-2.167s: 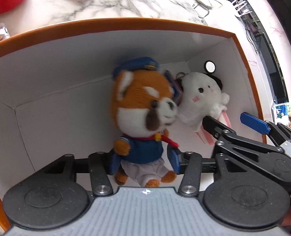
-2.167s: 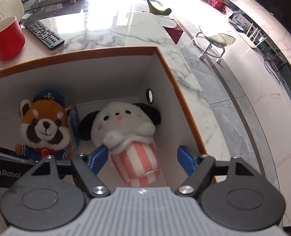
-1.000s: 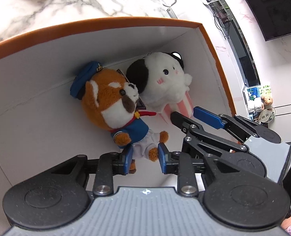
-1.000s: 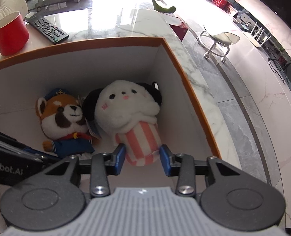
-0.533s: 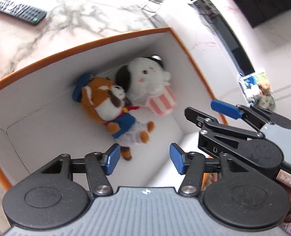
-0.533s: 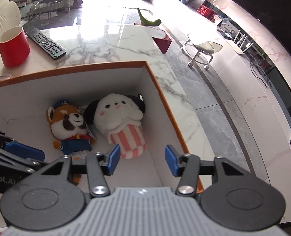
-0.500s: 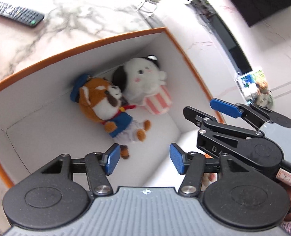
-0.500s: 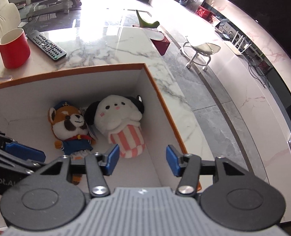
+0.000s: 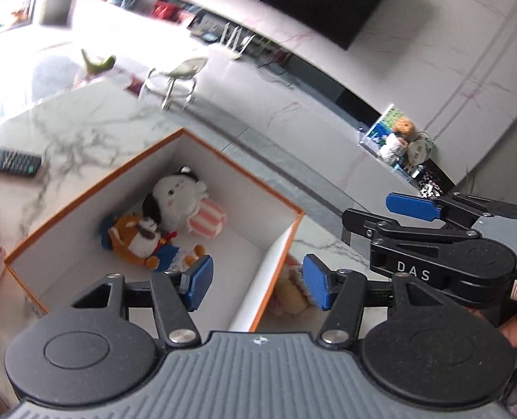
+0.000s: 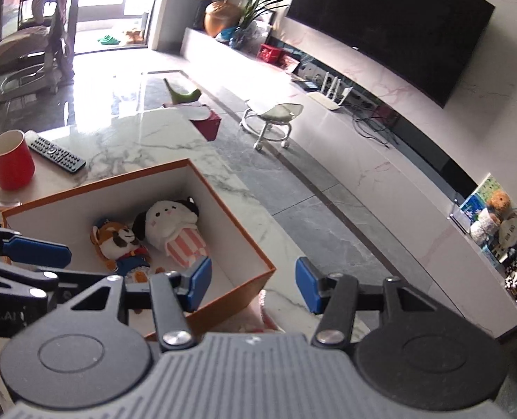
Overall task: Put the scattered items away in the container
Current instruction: 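Withdraw both open tools from the box back toward the remaining toys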
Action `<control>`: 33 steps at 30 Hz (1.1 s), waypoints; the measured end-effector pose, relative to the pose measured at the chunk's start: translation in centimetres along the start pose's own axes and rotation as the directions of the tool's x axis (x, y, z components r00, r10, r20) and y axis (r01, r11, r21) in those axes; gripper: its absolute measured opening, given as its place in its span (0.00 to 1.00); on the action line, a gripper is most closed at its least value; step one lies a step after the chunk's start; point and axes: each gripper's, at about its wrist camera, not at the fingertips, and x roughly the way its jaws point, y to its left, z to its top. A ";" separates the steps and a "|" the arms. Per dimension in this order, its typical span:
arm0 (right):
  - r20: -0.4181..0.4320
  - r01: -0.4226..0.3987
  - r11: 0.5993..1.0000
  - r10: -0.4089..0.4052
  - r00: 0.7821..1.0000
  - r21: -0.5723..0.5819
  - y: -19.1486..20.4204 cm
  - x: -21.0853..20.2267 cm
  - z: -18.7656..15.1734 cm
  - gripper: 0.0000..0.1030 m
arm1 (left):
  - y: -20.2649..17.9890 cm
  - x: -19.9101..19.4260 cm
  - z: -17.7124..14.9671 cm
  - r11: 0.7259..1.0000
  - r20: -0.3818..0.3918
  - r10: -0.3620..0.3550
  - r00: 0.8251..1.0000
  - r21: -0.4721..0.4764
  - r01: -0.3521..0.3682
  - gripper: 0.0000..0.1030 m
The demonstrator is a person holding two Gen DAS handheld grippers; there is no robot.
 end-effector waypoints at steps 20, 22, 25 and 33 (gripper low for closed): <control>0.088 0.291 0.823 -0.379 0.921 0.488 0.8 -17.2 -15.1 0.75 | -6.2 -3.0 -7.1 0.906 0.087 -0.154 0.984 0.411 0.105 0.85; 0.079 0.316 0.784 -0.418 0.905 0.534 1.2 -18.2 -16.7 0.75 | -6.3 -2.8 -8.2 0.893 0.077 -0.163 0.984 0.436 0.114 0.85; 0.057 0.370 0.726 -0.489 0.871 0.579 1.9 -19.4 -18.8 0.75 | -6.0 -2.0 -9.6 0.889 0.055 -0.156 0.986 0.444 0.116 0.85; -0.023 0.424 0.640 -0.536 0.844 0.641 3.5 -18.6 -23.5 0.72 | -6.2 1.2 -12.6 0.878 0.001 -0.083 0.997 0.472 0.073 0.83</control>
